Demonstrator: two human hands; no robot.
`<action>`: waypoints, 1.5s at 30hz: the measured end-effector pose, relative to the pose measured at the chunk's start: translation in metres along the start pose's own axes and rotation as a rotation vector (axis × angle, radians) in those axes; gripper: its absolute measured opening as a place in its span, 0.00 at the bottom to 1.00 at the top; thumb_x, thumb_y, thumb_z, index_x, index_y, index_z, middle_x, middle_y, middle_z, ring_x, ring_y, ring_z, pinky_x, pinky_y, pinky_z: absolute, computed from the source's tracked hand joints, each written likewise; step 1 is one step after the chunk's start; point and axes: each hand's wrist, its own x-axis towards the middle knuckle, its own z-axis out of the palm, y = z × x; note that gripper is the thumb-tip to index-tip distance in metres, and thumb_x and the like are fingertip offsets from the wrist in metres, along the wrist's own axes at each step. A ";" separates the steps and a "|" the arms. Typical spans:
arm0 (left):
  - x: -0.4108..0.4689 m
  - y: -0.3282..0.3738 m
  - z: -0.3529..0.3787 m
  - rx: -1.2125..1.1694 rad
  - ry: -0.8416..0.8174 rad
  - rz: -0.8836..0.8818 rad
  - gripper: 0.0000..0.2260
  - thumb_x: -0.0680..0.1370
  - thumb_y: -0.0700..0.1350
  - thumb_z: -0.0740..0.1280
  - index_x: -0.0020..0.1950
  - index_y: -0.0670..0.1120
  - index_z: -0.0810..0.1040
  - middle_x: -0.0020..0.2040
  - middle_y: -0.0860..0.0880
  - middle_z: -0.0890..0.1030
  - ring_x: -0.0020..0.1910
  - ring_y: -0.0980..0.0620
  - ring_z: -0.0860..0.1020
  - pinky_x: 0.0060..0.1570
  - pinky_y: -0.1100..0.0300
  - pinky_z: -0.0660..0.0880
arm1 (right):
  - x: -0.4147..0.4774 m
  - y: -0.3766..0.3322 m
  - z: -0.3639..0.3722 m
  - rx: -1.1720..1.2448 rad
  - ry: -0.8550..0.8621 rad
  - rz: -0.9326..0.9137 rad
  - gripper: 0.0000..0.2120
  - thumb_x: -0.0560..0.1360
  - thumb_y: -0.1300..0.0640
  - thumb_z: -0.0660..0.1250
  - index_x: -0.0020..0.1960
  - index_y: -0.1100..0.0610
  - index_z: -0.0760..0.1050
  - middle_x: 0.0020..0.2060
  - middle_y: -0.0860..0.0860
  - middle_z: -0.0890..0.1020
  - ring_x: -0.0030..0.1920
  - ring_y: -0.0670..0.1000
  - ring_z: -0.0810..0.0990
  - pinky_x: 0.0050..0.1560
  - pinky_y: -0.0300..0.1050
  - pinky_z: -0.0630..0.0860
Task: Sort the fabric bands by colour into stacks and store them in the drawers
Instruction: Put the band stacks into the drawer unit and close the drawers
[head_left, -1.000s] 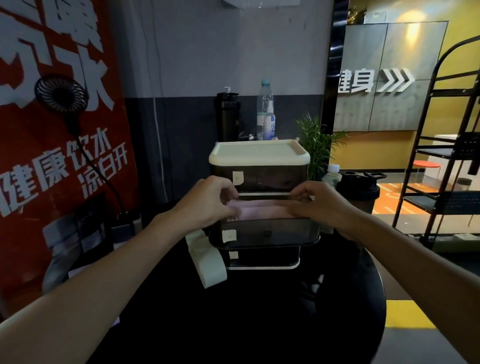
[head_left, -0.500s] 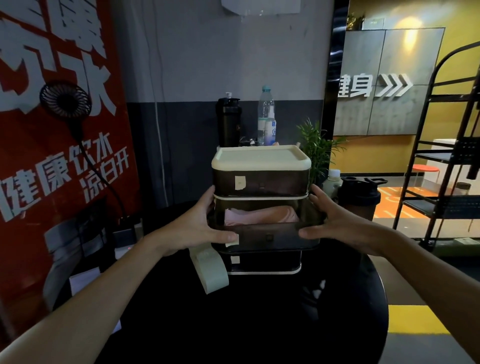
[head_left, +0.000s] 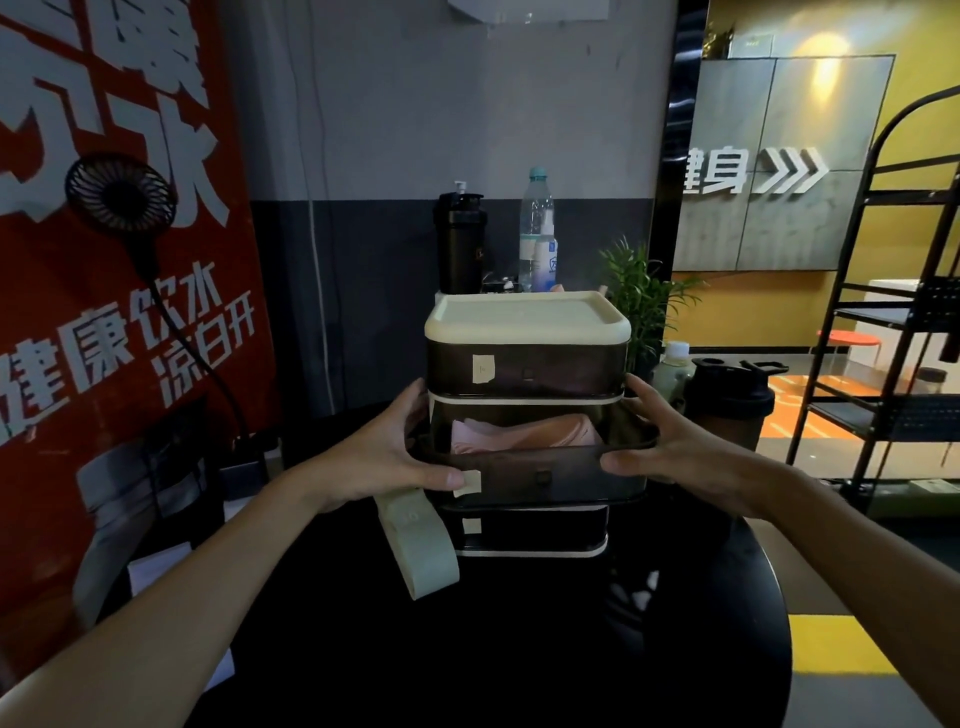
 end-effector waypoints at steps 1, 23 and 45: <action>0.001 0.000 0.000 -0.006 0.015 -0.002 0.55 0.61 0.53 0.82 0.80 0.56 0.52 0.72 0.64 0.68 0.71 0.66 0.67 0.70 0.64 0.65 | 0.001 0.001 0.002 0.007 0.013 -0.018 0.58 0.60 0.57 0.80 0.78 0.41 0.48 0.66 0.44 0.69 0.67 0.51 0.72 0.67 0.51 0.72; 0.021 -0.007 0.016 -0.035 0.279 0.040 0.41 0.69 0.43 0.80 0.76 0.56 0.61 0.65 0.60 0.76 0.60 0.67 0.76 0.57 0.69 0.75 | 0.022 0.018 0.018 -0.026 0.275 -0.107 0.48 0.67 0.58 0.78 0.77 0.47 0.53 0.64 0.47 0.71 0.60 0.46 0.74 0.59 0.47 0.75; 0.039 -0.014 0.025 0.035 0.516 0.079 0.28 0.70 0.40 0.78 0.62 0.51 0.66 0.55 0.54 0.76 0.51 0.59 0.79 0.47 0.67 0.78 | 0.051 0.027 0.034 -0.097 0.509 -0.121 0.39 0.68 0.55 0.78 0.71 0.54 0.59 0.58 0.48 0.74 0.61 0.52 0.76 0.62 0.54 0.75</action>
